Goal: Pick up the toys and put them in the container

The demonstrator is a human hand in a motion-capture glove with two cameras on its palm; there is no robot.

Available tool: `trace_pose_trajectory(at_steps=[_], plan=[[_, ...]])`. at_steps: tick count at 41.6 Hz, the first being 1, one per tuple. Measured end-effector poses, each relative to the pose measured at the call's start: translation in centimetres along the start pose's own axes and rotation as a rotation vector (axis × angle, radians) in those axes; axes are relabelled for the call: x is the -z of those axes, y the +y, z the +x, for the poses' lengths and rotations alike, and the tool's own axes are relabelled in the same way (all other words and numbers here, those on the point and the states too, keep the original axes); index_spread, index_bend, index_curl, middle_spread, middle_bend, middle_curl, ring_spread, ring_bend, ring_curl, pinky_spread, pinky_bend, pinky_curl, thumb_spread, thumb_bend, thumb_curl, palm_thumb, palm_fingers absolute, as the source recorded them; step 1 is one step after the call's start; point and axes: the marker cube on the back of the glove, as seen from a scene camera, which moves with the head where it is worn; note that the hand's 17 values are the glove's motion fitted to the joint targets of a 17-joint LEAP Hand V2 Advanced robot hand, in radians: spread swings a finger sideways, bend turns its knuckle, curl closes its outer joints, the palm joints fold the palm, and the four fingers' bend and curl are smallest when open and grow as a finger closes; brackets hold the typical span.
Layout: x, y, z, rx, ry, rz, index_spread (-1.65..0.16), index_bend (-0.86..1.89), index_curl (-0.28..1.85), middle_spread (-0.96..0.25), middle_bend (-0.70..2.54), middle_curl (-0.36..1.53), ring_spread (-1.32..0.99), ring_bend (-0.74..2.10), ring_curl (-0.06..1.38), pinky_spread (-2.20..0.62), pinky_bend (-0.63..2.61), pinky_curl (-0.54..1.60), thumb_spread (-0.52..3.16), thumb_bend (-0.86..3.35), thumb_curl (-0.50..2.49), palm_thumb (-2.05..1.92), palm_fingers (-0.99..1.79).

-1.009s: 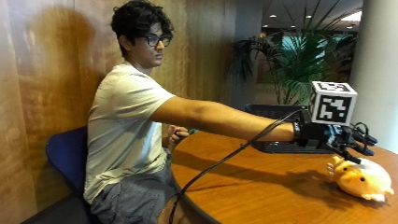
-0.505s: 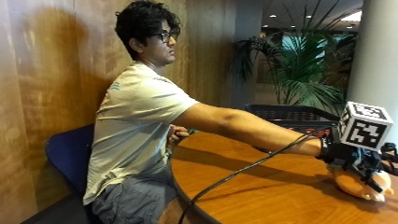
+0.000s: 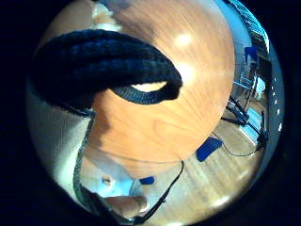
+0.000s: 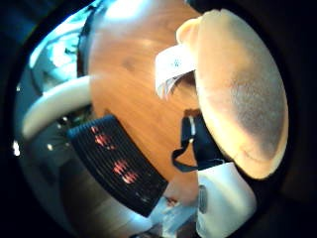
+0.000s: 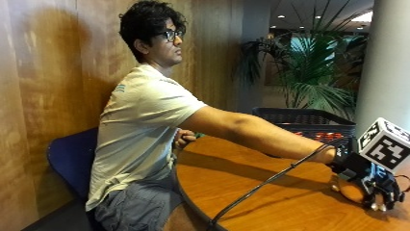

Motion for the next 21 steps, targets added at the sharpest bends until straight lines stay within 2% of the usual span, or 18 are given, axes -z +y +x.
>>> trace_pose_trajectory(at_steps=[5,8,13,16,21], plan=[[0.4,0.0,0.4,0.005,-0.043,0.108,-0.34,0.25,0.19,0.01,0.17,0.18,0.03,0.47,0.26,-0.08,1.22,0.36,1.31,0.14,0.44,0.52,0.18],[0.9,0.1,0.8,0.035,-0.065,0.227,-0.34,0.22,0.18,-0.03,0.2,0.19,-0.06,0.65,0.3,-0.21,1.21,0.34,1.35,0.2,0.48,0.61,0.5],[1.0,0.4,-0.3,0.1,-0.017,0.343,-0.35,0.34,0.24,-0.12,0.32,0.24,-0.23,0.8,0.37,-0.31,1.13,0.33,1.2,0.24,0.58,0.76,0.81],[1.1,0.9,-0.9,0.106,0.019,0.35,-0.36,0.4,0.26,-0.16,0.38,0.26,-0.31,0.88,0.41,-0.33,1.12,0.35,1.14,0.27,0.64,0.82,0.94],[2.1,2.2,-1.6,0.099,0.077,0.359,-0.38,0.46,0.32,-0.24,0.47,0.3,-0.42,1.0,0.49,-0.36,1.15,0.39,1.04,0.31,0.73,0.86,0.98]])
